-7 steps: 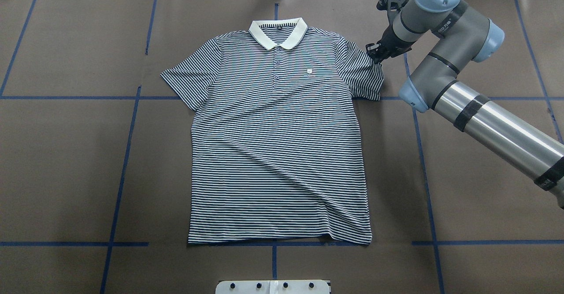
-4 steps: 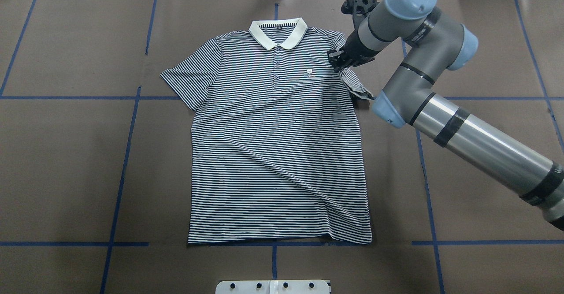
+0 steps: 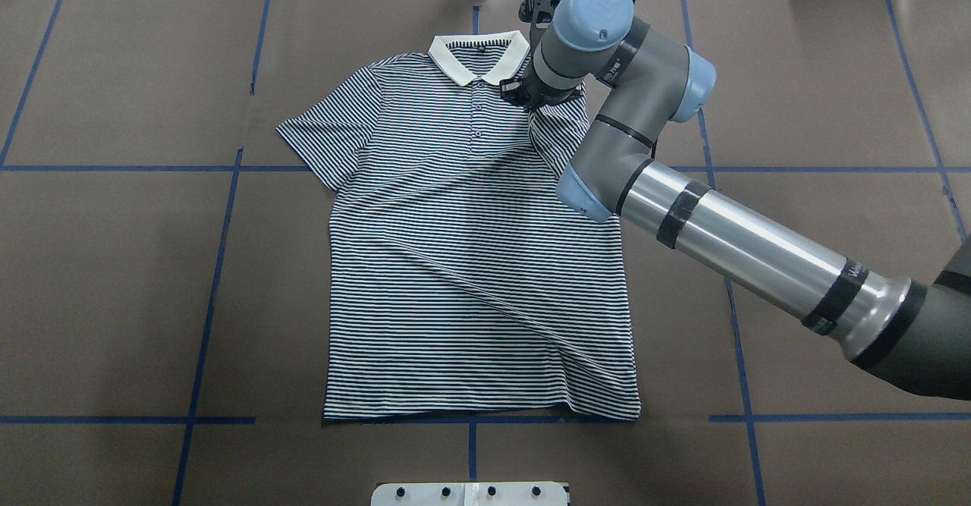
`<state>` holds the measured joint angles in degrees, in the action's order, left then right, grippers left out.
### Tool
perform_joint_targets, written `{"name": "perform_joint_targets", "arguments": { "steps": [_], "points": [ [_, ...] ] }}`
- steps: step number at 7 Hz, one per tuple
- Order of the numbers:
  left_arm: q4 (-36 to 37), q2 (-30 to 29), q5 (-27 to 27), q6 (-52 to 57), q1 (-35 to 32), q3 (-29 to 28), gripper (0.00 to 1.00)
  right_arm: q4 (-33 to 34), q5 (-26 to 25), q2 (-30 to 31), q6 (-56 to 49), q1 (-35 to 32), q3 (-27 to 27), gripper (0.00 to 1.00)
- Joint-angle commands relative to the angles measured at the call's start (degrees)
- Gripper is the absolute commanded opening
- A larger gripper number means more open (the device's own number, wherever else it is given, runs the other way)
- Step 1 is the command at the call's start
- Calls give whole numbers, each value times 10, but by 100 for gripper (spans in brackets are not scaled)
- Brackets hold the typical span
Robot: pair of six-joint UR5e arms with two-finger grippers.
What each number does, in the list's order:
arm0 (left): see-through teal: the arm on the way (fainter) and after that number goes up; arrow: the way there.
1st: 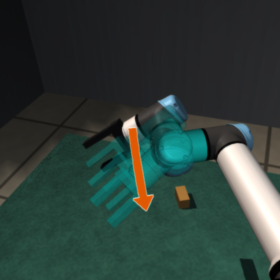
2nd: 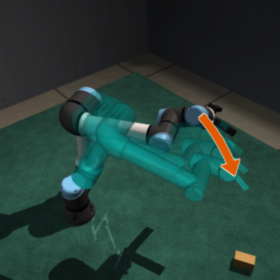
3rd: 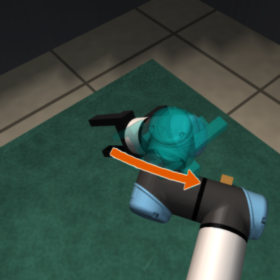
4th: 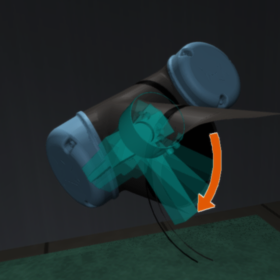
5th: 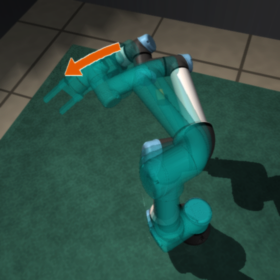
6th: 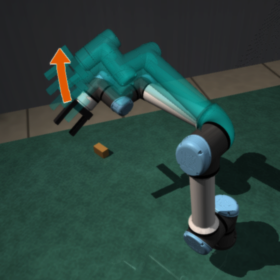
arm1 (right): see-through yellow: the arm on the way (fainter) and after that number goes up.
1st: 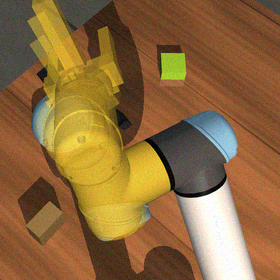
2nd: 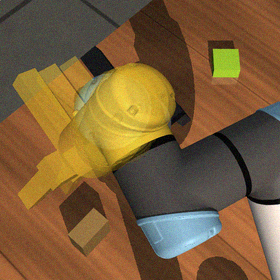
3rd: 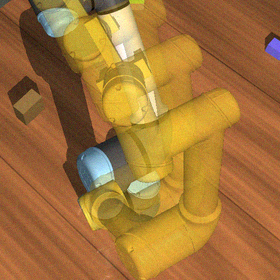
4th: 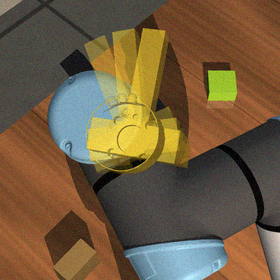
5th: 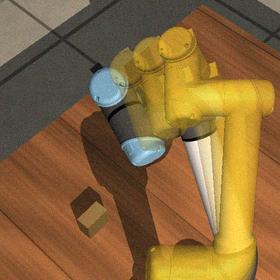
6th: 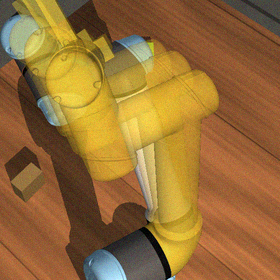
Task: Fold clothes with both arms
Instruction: 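Fold the sleeve with the right gripper inward across the shirt body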
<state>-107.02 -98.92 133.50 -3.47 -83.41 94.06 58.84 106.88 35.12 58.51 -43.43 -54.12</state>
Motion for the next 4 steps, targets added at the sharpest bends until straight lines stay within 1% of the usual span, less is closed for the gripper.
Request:
{"name": "perform_joint_targets", "arguments": {
  "steps": [1, 2, 3, 4],
  "points": [
    [0, -2, 0, 0, 0, 0, 100, -1, -17, -36, 0, -1, 52, 0],
    [0, -2, 0, 0, 0, 2, 100, -5, -16, -37, 0, 0, 52, 54],
    [1, -7, 0, -1, 1, 1, 100, -22, -15, -37, 1, 1, 51, 100],
    [0, -9, 0, -13, 1, 0, 100, -23, -12, -37, 4, 0, 45, 100]
  ]
}}
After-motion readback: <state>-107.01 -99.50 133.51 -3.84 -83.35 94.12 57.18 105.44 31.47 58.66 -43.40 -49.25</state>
